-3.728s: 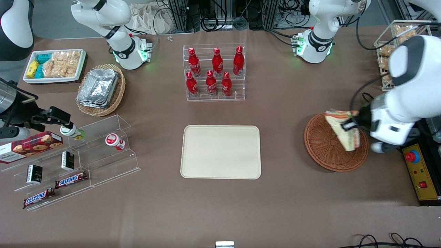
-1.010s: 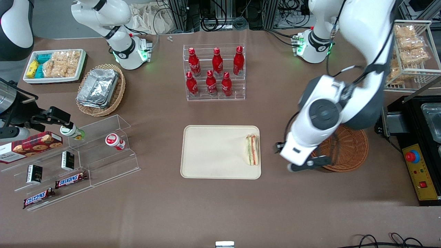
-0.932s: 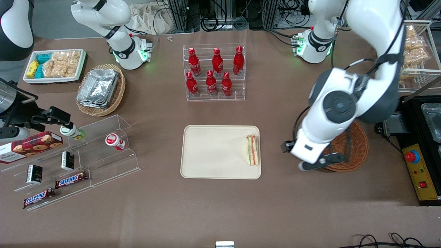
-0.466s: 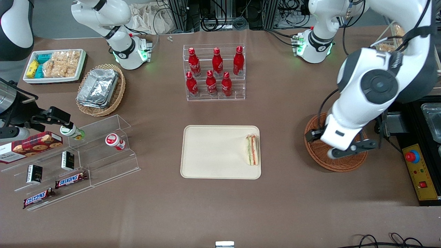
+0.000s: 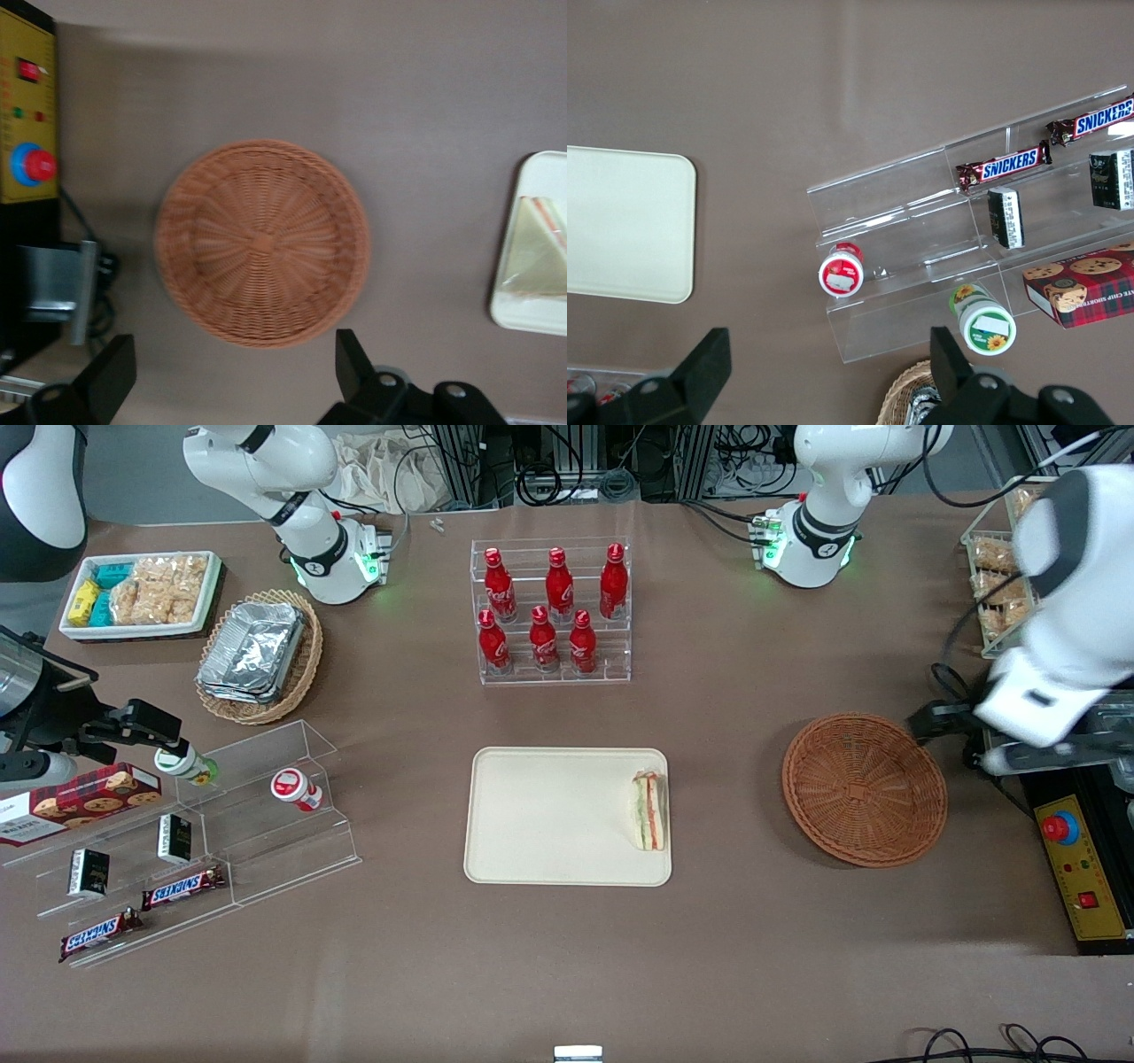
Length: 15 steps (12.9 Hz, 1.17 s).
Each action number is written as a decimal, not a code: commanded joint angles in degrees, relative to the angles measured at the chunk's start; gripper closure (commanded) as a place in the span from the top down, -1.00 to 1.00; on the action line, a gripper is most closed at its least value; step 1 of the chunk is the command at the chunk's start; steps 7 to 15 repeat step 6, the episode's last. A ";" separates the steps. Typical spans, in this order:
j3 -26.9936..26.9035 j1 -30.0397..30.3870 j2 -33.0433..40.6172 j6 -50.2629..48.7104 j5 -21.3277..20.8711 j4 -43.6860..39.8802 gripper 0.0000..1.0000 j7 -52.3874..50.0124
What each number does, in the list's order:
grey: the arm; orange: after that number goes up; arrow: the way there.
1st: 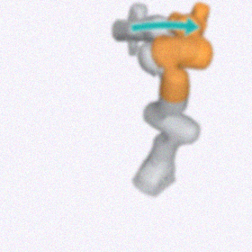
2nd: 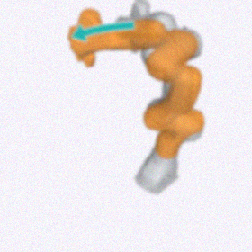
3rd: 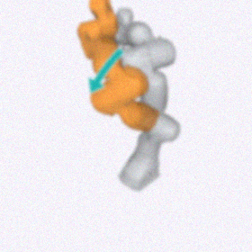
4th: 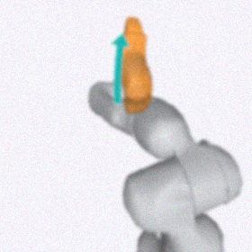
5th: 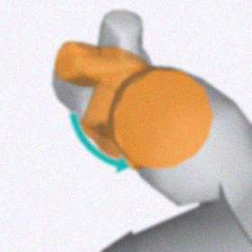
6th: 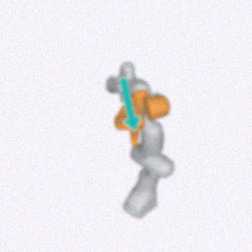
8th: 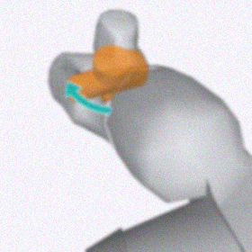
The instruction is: Place sandwich from basket to tray
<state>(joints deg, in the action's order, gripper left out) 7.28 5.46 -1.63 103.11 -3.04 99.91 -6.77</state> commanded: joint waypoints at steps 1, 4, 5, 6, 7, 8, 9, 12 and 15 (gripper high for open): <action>-1.31 0.43 0.14 -1.85 1.46 -1.38 1.00 3.78; -1.31 1.31 -2.31 -2.38 4.53 -3.92 1.00 3.52; -1.31 1.74 -2.59 -2.99 4.53 -5.07 1.00 3.61; -1.31 3.31 -2.50 -4.22 4.53 -6.12 1.00 3.95; -1.31 3.31 -2.50 -4.22 4.53 -6.12 1.00 3.95; -1.31 3.31 -2.50 -4.22 4.53 -6.12 1.00 3.95; -1.31 3.31 -2.50 -4.22 4.53 -6.12 1.00 3.95; -1.31 3.31 -2.50 -4.22 4.53 -6.12 1.00 3.95; -1.31 3.31 -2.50 -4.22 4.53 -6.12 1.00 3.95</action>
